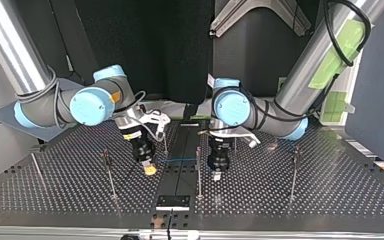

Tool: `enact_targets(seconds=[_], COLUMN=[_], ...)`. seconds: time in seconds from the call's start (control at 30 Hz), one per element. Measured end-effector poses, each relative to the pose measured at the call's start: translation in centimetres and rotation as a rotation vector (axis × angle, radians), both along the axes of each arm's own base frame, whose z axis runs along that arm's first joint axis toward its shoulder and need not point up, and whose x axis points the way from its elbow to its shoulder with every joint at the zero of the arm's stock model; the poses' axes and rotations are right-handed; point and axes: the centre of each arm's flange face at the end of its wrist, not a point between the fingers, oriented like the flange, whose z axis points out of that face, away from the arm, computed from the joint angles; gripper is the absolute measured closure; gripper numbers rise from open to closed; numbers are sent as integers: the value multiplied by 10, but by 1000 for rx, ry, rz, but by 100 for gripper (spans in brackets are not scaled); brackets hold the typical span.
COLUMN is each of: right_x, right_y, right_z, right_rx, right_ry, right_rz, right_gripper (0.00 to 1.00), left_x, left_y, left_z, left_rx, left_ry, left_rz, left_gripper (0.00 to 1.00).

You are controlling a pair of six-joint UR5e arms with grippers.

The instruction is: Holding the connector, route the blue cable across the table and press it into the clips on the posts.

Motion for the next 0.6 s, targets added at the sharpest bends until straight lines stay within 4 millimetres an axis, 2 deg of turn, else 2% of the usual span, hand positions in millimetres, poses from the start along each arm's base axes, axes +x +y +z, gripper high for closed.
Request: enact_targets(seconds=[0.37, 0.4, 0.43, 0.5, 0.53, 0.6], right_x=[2, 1, 1, -1, -2, -3], right_y=[-14, -15, -16, -18, -19, -20], right_z=[11, 12, 11, 11, 11, 11], right_rx=[-38, -39, -39, -39, -38, -38], right_ry=[-25, -26, -26, -26, -26, -25], right_rz=[5, 4, 3, 0, -1, -2], right_gripper=[100, 100, 100, 100, 100, 100], left_x=[2, 2, 2, 1, 1, 0], left_y=[5, 6, 6, 6, 6, 6], left_z=[-2, -2, -2, -3, -3, -3], left_rx=[2, 3, 3, 5, 5, 6], left_ry=[9, 13, 15, 22, 25, 30], left_rz=[19, 22, 23, 25, 25, 25], left_gripper=[100, 95, 95, 82, 82, 61])
